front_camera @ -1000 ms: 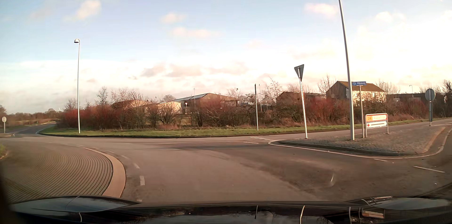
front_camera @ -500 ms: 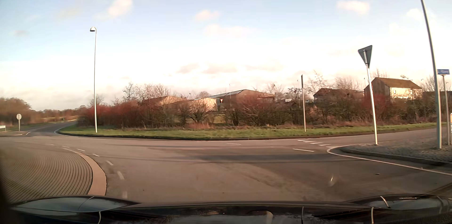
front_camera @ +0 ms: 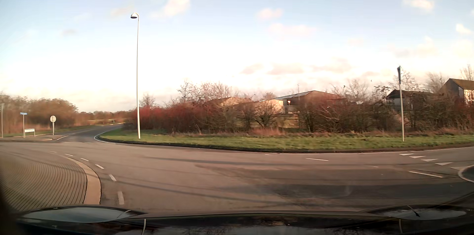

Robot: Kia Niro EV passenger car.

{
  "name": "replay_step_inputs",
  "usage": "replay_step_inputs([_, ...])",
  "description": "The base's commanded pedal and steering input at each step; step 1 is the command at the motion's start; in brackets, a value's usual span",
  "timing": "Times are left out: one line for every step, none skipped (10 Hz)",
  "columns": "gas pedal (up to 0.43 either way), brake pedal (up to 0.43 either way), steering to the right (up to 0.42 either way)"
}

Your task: Follow the waypoints while adhering to traffic rules and regulations

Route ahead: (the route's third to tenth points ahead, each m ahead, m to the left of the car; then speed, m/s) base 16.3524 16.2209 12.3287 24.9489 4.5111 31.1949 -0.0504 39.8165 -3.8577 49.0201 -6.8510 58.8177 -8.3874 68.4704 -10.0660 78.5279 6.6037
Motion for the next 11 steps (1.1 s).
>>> replay_step_inputs([0.098,0.000,-0.268])
replay_step_inputs([0.098,0.000,-0.274])
replay_step_inputs([0.098,0.000,-0.277])
replay_step_inputs([0.118,0.000,-0.280])
replay_step_inputs([0.118,0.000,-0.284])
replay_step_inputs([0.118,0.000,-0.284])
replay_step_inputs([0.130,0.000,-0.285])
replay_step_inputs([0.130,0.000,-0.286])
replay_step_inputs([0.130,0.000,-0.287])
replay_step_inputs([0.130,0.000,-0.288])
replay_step_inputs([0.130,0.000,-0.289])
